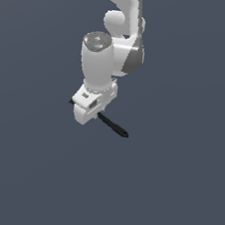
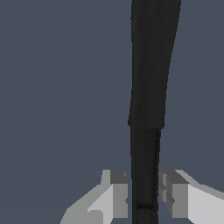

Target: Pick up the object and move it to a goal position.

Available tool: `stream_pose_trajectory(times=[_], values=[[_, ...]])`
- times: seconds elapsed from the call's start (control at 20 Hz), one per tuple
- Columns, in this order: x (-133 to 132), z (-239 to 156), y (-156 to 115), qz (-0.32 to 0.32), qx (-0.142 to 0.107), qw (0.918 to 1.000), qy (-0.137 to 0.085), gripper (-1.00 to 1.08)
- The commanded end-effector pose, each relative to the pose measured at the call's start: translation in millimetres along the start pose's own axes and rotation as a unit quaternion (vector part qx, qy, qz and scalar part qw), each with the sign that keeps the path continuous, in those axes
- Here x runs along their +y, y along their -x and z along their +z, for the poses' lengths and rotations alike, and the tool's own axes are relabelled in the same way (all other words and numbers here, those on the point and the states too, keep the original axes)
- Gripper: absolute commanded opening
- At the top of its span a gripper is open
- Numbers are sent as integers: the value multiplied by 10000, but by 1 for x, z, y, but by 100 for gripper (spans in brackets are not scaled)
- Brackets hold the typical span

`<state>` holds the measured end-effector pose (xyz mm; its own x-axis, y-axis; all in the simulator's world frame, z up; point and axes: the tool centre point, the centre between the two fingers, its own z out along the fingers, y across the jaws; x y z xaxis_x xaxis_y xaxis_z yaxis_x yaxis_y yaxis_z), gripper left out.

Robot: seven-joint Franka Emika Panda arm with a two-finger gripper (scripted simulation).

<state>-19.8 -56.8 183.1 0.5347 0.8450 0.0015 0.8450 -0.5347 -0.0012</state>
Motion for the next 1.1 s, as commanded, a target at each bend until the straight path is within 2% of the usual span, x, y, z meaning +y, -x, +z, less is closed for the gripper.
stream_pose_trajectory(times=[0.0,0.5,1.05], values=[[7,-26,-6,-1,3,10000,3,-100],[35,-116,-28,2,2,10000,2,-100],[59,-188,-46,7,-2,10000,3,-100]])
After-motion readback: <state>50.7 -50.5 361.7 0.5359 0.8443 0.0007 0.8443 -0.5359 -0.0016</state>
